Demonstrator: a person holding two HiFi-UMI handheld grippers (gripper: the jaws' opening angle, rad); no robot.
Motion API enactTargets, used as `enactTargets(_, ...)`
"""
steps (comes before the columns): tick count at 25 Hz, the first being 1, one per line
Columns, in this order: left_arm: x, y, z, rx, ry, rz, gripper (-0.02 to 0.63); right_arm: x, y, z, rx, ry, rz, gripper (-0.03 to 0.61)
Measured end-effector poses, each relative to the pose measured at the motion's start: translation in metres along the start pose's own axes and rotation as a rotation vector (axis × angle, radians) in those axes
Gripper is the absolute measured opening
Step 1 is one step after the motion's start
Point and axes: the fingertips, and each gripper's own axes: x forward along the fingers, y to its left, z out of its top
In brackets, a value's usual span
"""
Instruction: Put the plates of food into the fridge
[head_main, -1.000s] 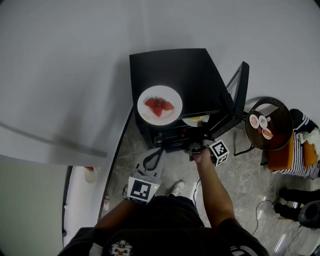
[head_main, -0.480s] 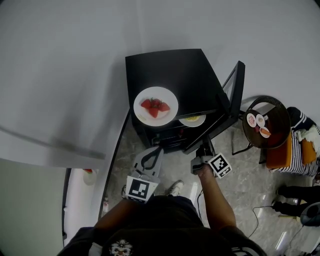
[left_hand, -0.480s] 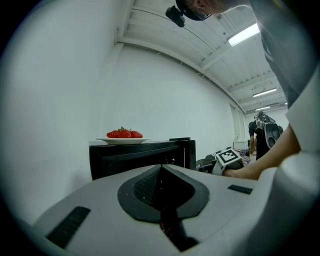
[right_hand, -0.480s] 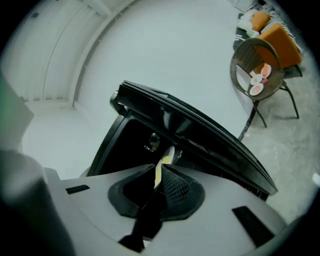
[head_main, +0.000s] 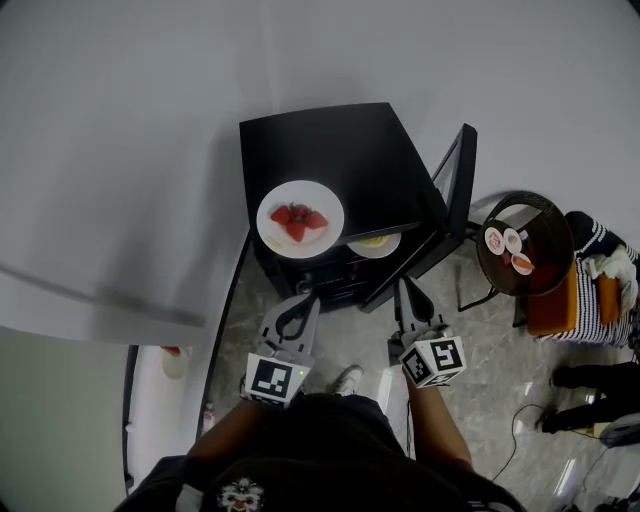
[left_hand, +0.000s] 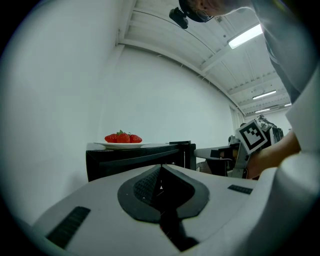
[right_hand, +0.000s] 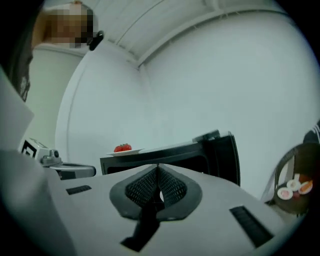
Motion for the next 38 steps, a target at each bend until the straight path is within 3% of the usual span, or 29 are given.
enactTargets(4,-0.001,-0.001,-0.004,-0.003,0.023,-0.01,0.021,-0.002,0.027,0.034,-0.208,-0.02,0.008,0.026)
enactTargets(7,0.0,-0.003,0.006,-0.024,-0.004,-0.016,0.021,-0.009,0.032,0.03,-0.317,0.096,-0.044,0.026)
enactTargets(12,-0.002,-0.006,0.02,-0.005,-0.026,-0.029,0.021,-0.002,0.067,0.042,-0.331,-0.028,0.014,0.028)
enactTargets(16,-0.001,-0.014,0.024,0.034,-0.024,-0.052,0.021,0.0,0.077,0.049,-0.31,-0.045,0.017,0.027)
enactTargets(24,-0.007,-0.017,0.039,0.029,-0.08,-0.036,0.021,-0.004,0.078,0.052,-0.349,-0.052,0.008,0.027)
enactTargets(30,-0.008,-0.012,0.039,0.011,-0.061,-0.001,0.021,-0.009,0.094,0.051,-0.51,-0.049,0.042,0.027)
enactTargets(34,-0.007,-0.006,0.037,-0.075,-0.054,-0.001,0.021,-0.007,0.099,0.047,-0.526,-0.042,0.057,0.028)
enactTargets(36,-0.006,0.001,0.033,-0.205,-0.049,-0.006,0.021,-0.007,0.099,0.045,-0.514,-0.047,0.059,0.026)
enactTargets(38,-0.006,0.012,0.033,-0.397,-0.058,0.002,0.021,-0.007,0.097,0.04,-0.541,-0.02,0.069,0.026)
